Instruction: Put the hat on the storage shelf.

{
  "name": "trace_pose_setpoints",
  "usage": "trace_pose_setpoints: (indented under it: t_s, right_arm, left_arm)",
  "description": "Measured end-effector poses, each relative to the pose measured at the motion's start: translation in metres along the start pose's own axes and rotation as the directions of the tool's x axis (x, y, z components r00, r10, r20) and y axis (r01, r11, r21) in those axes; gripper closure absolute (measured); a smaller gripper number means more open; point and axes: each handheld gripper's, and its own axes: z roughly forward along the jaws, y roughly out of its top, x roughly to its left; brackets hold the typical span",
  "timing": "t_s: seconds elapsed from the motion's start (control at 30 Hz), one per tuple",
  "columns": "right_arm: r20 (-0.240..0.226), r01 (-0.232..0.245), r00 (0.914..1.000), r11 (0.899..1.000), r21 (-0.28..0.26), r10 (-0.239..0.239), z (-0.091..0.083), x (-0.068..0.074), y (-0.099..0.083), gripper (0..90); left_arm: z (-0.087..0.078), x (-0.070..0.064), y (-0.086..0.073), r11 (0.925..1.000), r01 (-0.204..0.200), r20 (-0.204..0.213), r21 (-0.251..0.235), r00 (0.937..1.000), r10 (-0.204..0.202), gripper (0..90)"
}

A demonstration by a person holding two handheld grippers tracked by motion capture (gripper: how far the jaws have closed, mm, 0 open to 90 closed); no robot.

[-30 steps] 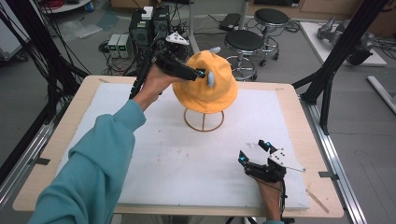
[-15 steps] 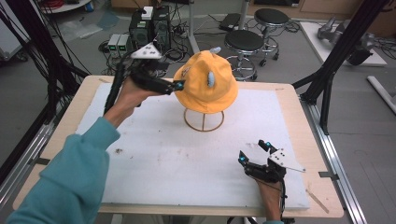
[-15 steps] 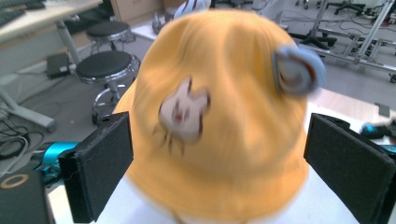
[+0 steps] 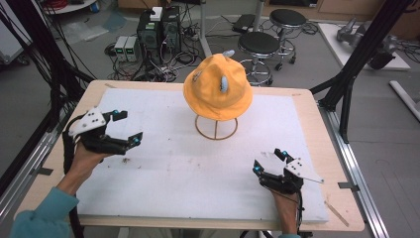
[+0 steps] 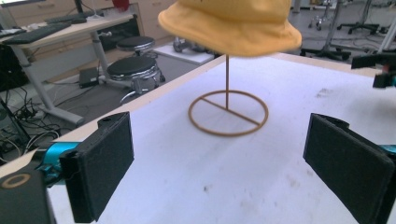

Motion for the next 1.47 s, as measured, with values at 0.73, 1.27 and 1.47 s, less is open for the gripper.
trace_pose_setpoints:
  t_s: [0.73,1.27,1.47]
  right_arm:
    - [0.016,0.007,0.9998,1.000,-0.009,-0.007,-0.001,0.001,0.000,10.9]
    - [0.017,0.004,0.9998,1.000,-0.007,-0.004,-0.001,0.002,0.000,10.9]
    - [0.019,0.005,0.9998,1.000,-0.007,-0.005,-0.001,0.002,0.000,10.9]
  left_arm:
    - [-0.029,-0.011,-0.081,0.9950,0.051,-0.034,-0.085,0.9979,-0.054,8.9]
    - [-0.026,-0.015,-0.092,0.9935,0.049,-0.050,-0.103,0.9972,-0.055,8.9]
    - [-0.028,-0.016,-0.092,0.9917,0.048,-0.054,-0.119,0.9970,-0.055,8.9]
